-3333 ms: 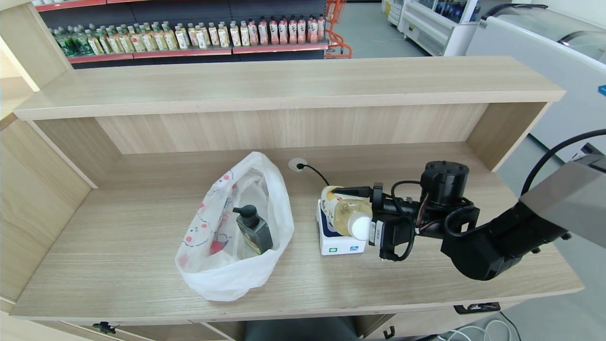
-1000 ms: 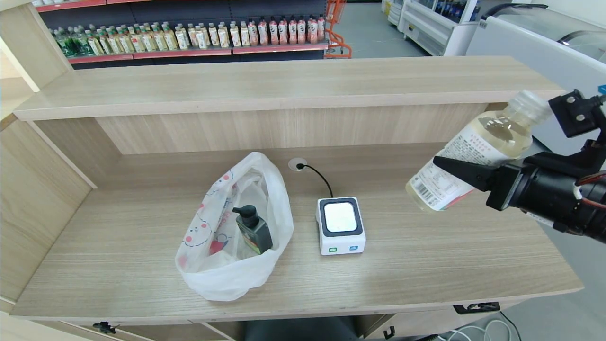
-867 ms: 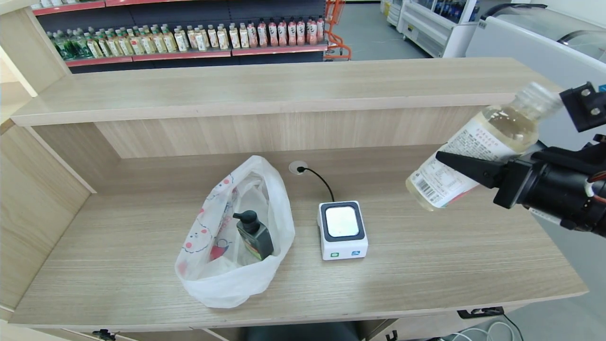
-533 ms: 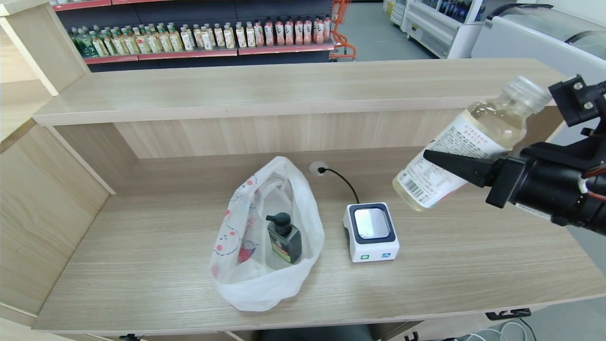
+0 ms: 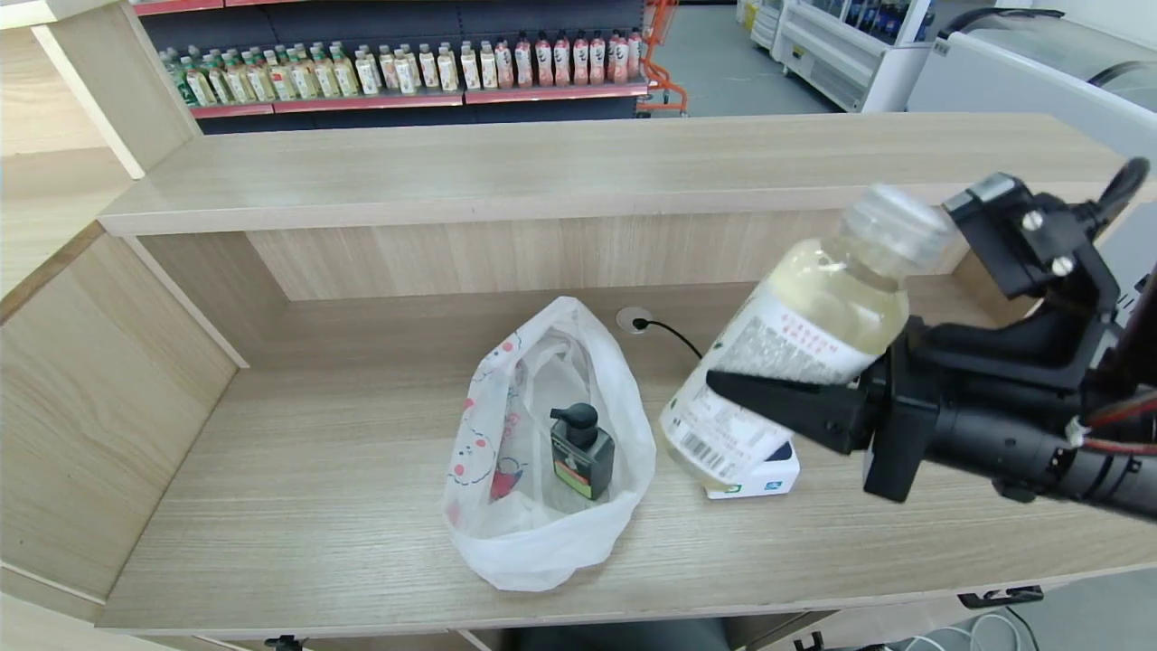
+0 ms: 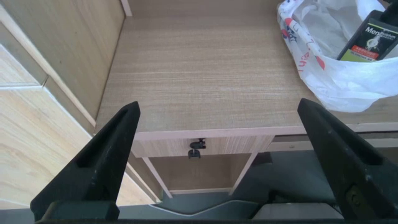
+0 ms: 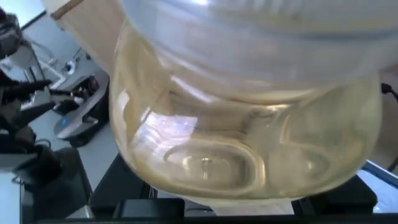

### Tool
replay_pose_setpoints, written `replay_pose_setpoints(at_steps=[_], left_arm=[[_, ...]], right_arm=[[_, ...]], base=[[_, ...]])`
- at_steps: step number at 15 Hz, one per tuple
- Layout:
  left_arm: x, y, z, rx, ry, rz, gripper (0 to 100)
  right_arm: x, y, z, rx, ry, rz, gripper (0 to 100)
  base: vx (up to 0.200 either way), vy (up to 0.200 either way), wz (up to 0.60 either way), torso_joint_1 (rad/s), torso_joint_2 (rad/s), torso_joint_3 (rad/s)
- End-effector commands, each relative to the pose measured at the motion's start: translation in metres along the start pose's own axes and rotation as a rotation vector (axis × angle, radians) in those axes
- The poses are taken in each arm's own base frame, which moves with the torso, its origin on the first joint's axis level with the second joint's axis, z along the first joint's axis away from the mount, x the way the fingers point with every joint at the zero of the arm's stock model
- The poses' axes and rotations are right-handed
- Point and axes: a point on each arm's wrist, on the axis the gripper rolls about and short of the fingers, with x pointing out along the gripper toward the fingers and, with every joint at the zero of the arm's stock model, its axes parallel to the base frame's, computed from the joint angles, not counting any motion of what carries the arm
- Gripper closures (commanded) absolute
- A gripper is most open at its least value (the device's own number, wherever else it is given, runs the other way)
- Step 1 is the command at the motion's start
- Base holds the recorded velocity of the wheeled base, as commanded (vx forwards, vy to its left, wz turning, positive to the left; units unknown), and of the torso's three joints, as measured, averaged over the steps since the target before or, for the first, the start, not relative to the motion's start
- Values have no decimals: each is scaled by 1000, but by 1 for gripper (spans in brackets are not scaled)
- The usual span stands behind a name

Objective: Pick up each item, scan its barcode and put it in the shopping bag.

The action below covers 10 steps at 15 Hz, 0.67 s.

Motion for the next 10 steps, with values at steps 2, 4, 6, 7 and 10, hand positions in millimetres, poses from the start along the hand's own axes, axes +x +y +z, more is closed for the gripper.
replay_pose_setpoints(at_steps=[2,4,6,7,10], left_arm=[[0,0,0,0,-1,1,0],[0,0,0,0,-1,1,0],[0,0,0,0,-1,1,0],[0,0,0,0,-1,1,0],[0,0,0,0,-1,1,0]], right_arm=[[-3,29,-28,-117,86,128,100],[7,34,-39,-169,122,164,100],[23,33,-50,-232,133,181,100],[34,31,-56,-276,123,183,100],[61,26,-73,-381,72,181,100]], base=[[0,0,0,0,0,0],[0,0,0,0,0,0],[0,0,0,0,0,0],[0,0,0,0,0,0],[0,0,0,0,0,0]])
